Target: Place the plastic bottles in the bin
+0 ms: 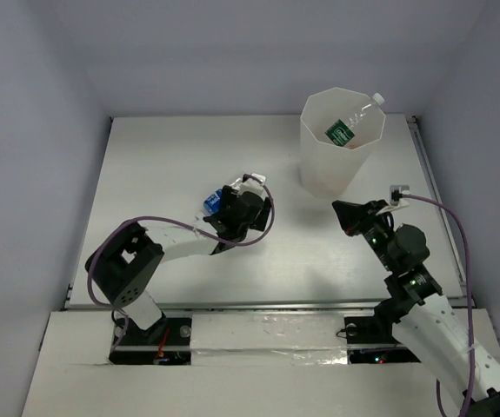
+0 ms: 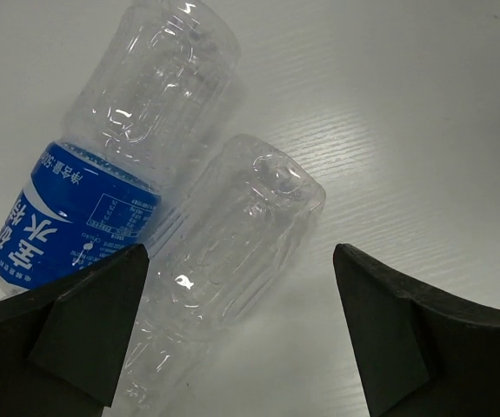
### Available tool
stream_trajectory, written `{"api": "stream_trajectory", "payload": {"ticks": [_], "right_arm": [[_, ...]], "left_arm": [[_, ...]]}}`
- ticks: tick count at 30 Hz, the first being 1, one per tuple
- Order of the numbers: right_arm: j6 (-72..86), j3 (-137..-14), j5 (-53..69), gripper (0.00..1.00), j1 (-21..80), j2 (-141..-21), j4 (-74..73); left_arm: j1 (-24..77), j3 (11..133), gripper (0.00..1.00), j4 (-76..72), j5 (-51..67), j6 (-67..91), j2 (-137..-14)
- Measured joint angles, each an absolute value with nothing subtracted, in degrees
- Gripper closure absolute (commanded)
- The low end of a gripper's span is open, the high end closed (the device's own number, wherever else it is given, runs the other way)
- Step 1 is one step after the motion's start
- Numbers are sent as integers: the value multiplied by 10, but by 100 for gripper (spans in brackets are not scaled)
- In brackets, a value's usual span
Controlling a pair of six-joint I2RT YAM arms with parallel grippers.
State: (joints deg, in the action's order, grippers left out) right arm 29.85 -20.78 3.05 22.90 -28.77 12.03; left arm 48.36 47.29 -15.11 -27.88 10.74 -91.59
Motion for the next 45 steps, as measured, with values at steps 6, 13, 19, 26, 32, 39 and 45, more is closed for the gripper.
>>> {"api": "stream_trajectory", "payload": {"ticks": [6, 13, 19, 26, 32, 39, 45], "right_arm": [[298, -208, 35, 74, 229, -298, 121], [300, -208, 50, 61, 229, -316, 123], [303, -208, 68, 42, 232, -358, 130], [305, -228, 73, 29, 253, -393, 128], [311, -247, 62, 28, 287, -410, 127], [316, -262, 39, 21, 309, -425, 119], [317, -286, 11, 16, 320, -441, 102]], "left_arm": [[484, 475, 16, -156, -280, 96, -925], [483, 486, 24, -171, -274, 91, -961], [483, 488, 29, -176, -250, 97, -963], [483, 485, 19, -179, -201, 117, -963], [483, 480, 30, -180, -168, 134, -963], [482, 457, 66, -204, -134, 150, -947], [483, 392, 67, -187, -92, 176, -827]]}}
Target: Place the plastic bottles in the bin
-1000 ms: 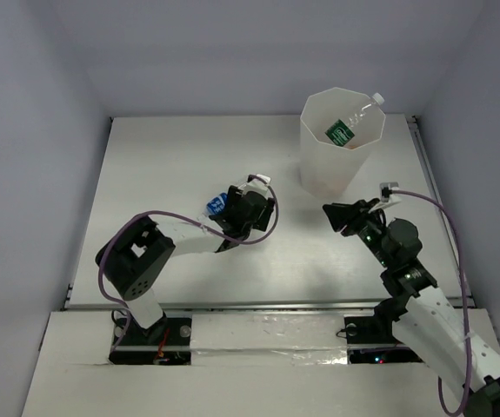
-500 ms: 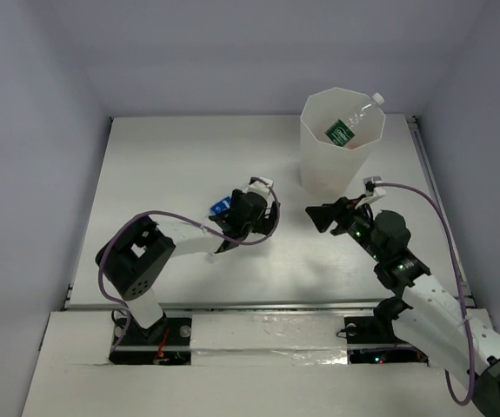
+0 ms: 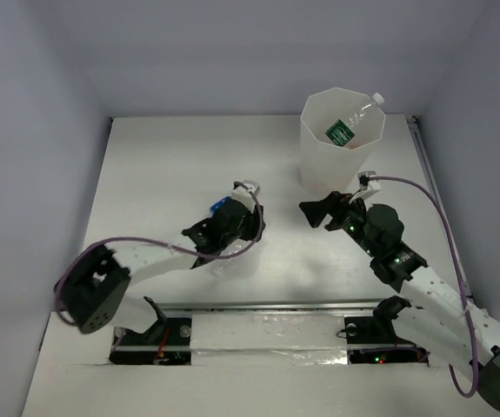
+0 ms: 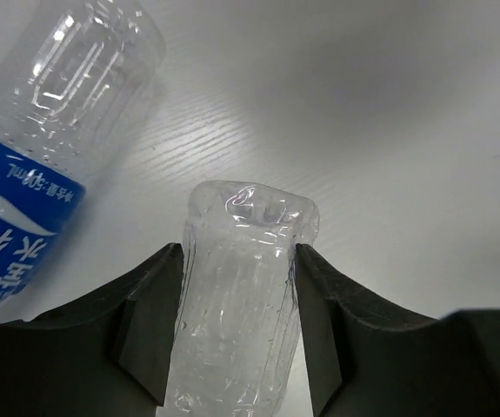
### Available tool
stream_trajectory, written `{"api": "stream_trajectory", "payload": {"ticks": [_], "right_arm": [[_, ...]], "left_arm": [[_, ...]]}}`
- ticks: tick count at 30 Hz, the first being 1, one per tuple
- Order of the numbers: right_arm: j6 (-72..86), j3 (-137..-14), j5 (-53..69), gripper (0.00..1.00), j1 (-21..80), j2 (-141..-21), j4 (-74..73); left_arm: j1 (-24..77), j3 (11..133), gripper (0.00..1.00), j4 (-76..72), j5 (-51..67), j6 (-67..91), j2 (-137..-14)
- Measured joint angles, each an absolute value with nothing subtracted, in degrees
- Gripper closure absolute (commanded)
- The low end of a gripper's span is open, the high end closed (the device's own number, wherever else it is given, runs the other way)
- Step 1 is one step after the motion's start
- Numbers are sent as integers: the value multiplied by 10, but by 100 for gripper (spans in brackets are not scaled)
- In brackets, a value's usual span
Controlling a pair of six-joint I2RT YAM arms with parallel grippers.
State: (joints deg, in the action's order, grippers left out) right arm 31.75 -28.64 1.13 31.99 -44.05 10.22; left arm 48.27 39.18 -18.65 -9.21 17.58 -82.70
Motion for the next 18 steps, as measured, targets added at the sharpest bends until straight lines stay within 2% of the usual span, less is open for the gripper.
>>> {"api": "stream_trajectory", "payload": {"ticks": [9, 13, 18], "right_arm": [[326, -346, -68, 15, 399, -552, 92], [339, -399, -119, 6, 448, -642, 93], [375, -467, -162, 2, 482, -760, 97]], "left_arm": [[483, 370, 67, -136, -135, 227, -474], [483, 369, 67, -104, -187, 246, -338], [482, 371, 67, -65, -232, 256, -211]]}}
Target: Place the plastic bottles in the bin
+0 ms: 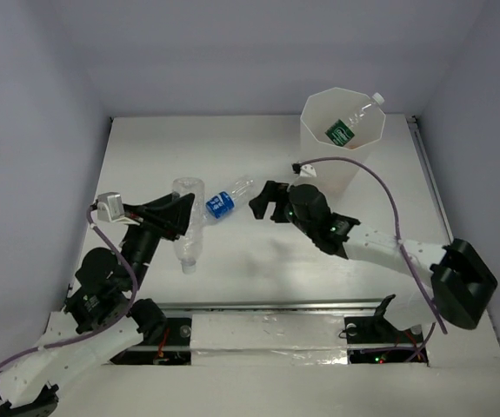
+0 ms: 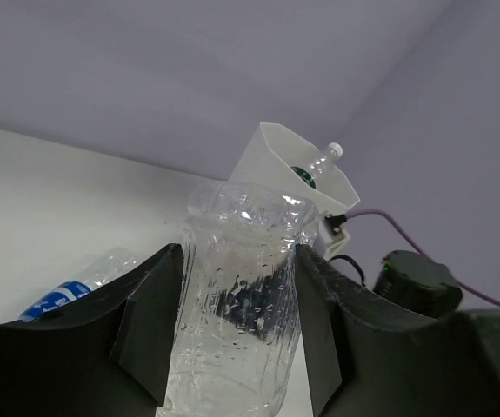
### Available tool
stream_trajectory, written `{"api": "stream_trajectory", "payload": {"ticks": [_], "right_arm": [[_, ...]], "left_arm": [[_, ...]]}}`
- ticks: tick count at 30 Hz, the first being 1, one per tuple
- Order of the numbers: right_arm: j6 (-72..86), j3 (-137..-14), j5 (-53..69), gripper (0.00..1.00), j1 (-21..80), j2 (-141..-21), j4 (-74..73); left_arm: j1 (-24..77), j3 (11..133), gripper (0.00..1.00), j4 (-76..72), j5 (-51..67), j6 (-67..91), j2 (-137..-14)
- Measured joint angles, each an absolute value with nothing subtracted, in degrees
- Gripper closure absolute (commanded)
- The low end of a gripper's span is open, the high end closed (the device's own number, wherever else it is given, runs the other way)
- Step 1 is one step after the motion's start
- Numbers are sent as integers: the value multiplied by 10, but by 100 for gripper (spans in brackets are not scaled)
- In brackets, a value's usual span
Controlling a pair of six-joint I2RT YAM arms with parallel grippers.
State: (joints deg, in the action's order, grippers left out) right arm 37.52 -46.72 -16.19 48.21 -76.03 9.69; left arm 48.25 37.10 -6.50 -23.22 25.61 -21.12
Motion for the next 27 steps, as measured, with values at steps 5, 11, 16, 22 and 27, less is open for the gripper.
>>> {"api": "stream_trajectory", "payload": {"ticks": [5, 11, 16, 22, 27], "right_arm": [[425, -557, -190, 0, 491, -895, 109], [495, -657, -228, 0, 492, -1023, 91], [547, -722, -260, 1, 492, -1089, 45], [589, -777, -284, 5, 492, -1147, -9], [603, -807, -288, 14, 491, -1185, -37]], "left_arm": [[483, 384, 66, -18, -244, 255, -188], [482, 395, 66, 34, -235, 246, -171], [482, 396, 66, 46, -220, 240, -154], [483, 396, 66, 46, -199, 237, -136], [483, 396, 66, 46, -185, 236, -133]]}}
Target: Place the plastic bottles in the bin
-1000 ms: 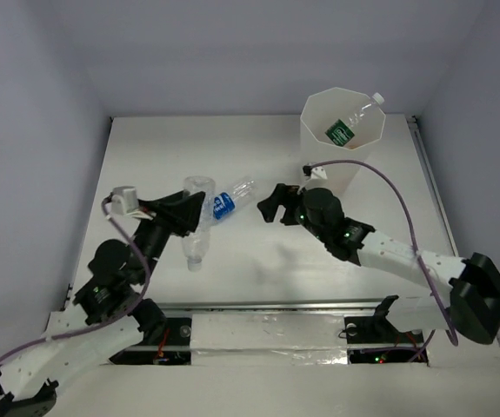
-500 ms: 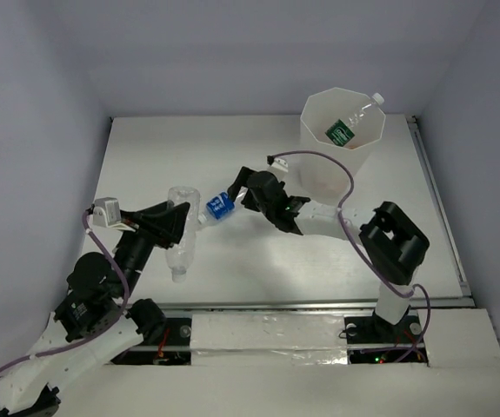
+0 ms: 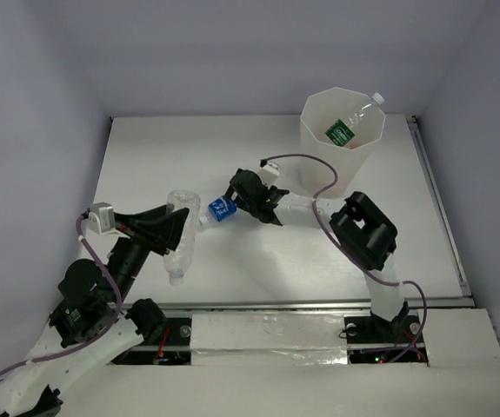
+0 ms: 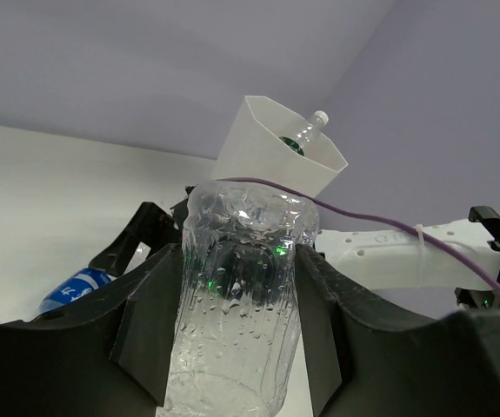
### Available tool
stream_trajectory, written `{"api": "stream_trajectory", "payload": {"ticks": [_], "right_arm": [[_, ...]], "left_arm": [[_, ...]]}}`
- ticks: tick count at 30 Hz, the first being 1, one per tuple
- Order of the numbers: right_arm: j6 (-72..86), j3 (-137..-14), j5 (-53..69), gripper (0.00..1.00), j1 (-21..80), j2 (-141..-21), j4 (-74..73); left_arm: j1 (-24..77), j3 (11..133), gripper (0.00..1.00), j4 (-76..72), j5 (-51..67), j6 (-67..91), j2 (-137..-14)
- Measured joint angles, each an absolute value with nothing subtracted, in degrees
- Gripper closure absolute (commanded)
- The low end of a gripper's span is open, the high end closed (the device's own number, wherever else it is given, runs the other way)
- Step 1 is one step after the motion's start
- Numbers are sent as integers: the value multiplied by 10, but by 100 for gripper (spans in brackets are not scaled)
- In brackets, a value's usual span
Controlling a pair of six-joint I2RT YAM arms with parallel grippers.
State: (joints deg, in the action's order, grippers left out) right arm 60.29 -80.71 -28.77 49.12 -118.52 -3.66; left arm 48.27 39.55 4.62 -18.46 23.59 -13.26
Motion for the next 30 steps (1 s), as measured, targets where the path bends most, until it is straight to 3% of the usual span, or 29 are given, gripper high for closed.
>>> {"api": "stream_trajectory", "payload": {"ticks": [7, 12, 14, 16, 19, 24, 27, 28, 30], "right_arm": [[582, -835, -274, 32, 487, -1192, -66], [577, -803, -253, 33, 487, -1188, -12], [578, -769, -246, 30, 485, -1176, 23], [573, -746, -240, 18, 484, -1165, 45], [550, -743, -235, 10, 484, -1163, 41], [507, -794, -218, 10, 485, -1196, 6], [490, -821, -218, 21, 485, -1214, -11], [487, -827, -214, 36, 485, -1219, -10], [488, -815, -214, 48, 485, -1217, 2]], "left_arm": [[483, 396, 66, 46, -180, 236, -133], [483, 396, 66, 46, -180, 236, -133], [483, 396, 66, 46, -180, 236, -133], [483, 396, 66, 46, -181, 236, -135], [483, 396, 66, 46, -181, 236, -142], [483, 395, 66, 45, -182, 236, -155], [483, 395, 66, 45, -185, 236, -156], [483, 395, 66, 45, -185, 236, -156], [483, 395, 67, 45, -190, 236, -156]]}}
